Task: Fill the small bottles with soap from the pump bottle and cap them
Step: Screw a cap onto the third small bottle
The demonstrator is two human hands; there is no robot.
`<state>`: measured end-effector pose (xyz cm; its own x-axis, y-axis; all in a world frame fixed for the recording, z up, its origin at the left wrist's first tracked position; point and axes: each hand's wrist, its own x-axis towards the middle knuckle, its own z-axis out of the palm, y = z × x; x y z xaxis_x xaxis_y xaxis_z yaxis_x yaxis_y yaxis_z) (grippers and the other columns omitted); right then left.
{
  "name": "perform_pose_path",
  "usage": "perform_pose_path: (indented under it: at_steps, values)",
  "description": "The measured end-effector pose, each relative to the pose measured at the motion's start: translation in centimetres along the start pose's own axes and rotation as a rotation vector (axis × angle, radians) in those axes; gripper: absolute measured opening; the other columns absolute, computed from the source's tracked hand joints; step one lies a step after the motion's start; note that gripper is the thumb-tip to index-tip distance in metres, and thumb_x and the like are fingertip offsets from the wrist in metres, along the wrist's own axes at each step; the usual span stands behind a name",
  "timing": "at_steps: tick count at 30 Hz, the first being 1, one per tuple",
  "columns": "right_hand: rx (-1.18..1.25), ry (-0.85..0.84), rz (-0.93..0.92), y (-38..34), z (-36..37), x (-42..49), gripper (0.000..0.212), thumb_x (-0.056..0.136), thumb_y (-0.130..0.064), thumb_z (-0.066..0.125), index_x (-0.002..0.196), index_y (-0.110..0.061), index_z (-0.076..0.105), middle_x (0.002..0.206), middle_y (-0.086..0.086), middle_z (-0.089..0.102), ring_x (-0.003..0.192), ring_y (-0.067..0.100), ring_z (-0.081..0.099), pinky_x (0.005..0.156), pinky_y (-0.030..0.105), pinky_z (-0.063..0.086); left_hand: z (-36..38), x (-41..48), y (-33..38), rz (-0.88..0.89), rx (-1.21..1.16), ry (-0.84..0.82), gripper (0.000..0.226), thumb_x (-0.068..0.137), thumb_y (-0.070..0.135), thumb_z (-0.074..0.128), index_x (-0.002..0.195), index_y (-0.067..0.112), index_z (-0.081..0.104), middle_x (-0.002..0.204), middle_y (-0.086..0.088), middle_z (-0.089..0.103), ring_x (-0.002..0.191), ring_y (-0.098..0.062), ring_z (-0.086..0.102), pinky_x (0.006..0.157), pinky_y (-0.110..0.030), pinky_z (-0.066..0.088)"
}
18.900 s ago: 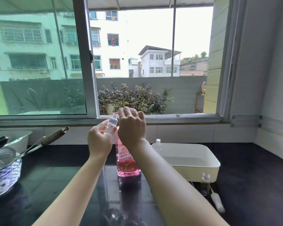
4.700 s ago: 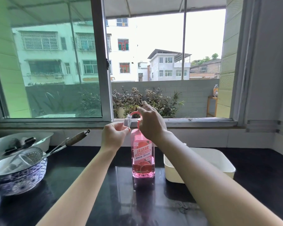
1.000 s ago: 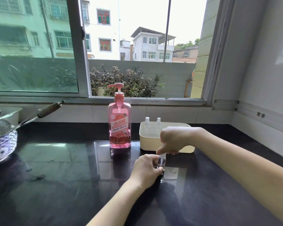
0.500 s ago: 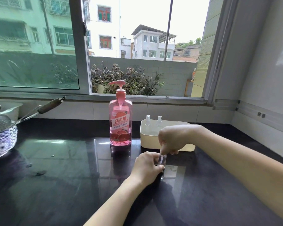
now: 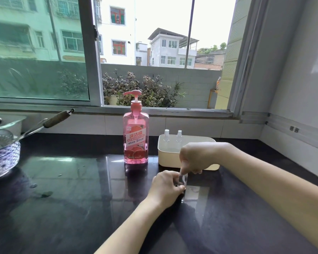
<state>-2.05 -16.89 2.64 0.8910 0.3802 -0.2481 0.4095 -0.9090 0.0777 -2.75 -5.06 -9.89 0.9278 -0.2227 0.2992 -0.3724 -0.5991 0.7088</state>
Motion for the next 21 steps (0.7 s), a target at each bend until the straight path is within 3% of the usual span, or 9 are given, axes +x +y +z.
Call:
perform_pose_path:
  at_steps: [3,7,9,12,15,21]
  values:
    - [-0.013,0.103,0.081,0.1,1.2,0.5,0.043,0.085,-0.045,0.051,0.063,-0.010,0.062,0.055,0.001,0.063,0.045,0.016,0.053,0.045,0.022,0.038,0.0,0.0,0.0,-0.022,0.031,0.010,0.019,0.071,0.028,0.068,0.067,0.011,0.060,0.058,0.008,0.058,0.078,-0.019,0.065,0.076,-0.031,0.049]
    - [-0.032,0.142,0.075,0.8,1.4,0.2,0.057,0.074,-0.068,0.052,0.073,-0.013,0.068,0.063,0.002,0.069,0.055,0.019,0.061,0.047,0.023,0.041,0.0,-0.2,0.1,-0.004,0.044,0.024,0.018,0.071,0.029,0.068,0.071,0.012,0.062,0.063,0.002,0.062,0.073,-0.022,0.063,0.074,-0.032,0.049]
    - [0.071,0.114,0.006,1.0,0.9,-0.3,0.039,0.071,-0.056,0.064,0.084,-0.019,0.065,0.072,0.001,0.069,0.062,0.019,0.062,0.052,0.026,0.046,-0.1,-0.2,0.2,0.004,0.039,0.010,0.015,0.072,0.029,0.067,0.070,0.015,0.062,0.059,0.005,0.059,0.064,-0.017,0.057,0.073,-0.033,0.049]
    - [0.114,0.091,-0.099,1.0,0.7,-0.7,0.011,0.079,-0.029,0.066,0.082,-0.018,0.063,0.071,-0.005,0.061,0.057,0.009,0.052,0.051,0.021,0.041,-0.1,-0.2,0.1,0.005,0.037,0.011,0.017,0.069,0.032,0.066,0.072,0.015,0.062,0.066,0.002,0.068,0.065,-0.015,0.061,0.075,-0.037,0.053]
    - [0.117,0.119,-0.089,0.9,1.3,-0.6,0.012,0.081,-0.028,0.063,0.077,-0.016,0.060,0.076,-0.004,0.057,0.064,0.012,0.050,0.053,0.022,0.039,-0.2,-0.3,0.4,0.001,0.050,0.024,0.018,0.070,0.031,0.067,0.074,0.013,0.065,0.071,0.000,0.070,0.072,-0.017,0.064,0.077,-0.037,0.053]
    - [0.216,0.205,-0.053,1.2,2.7,-0.1,0.022,0.082,-0.031,0.061,0.074,-0.010,0.059,0.085,0.007,0.064,0.073,0.021,0.055,0.069,0.035,0.050,-0.4,-0.4,0.9,-0.017,0.111,0.078,0.018,0.070,0.030,0.070,0.072,0.013,0.067,0.072,0.000,0.070,0.075,-0.019,0.063,0.080,-0.035,0.048]
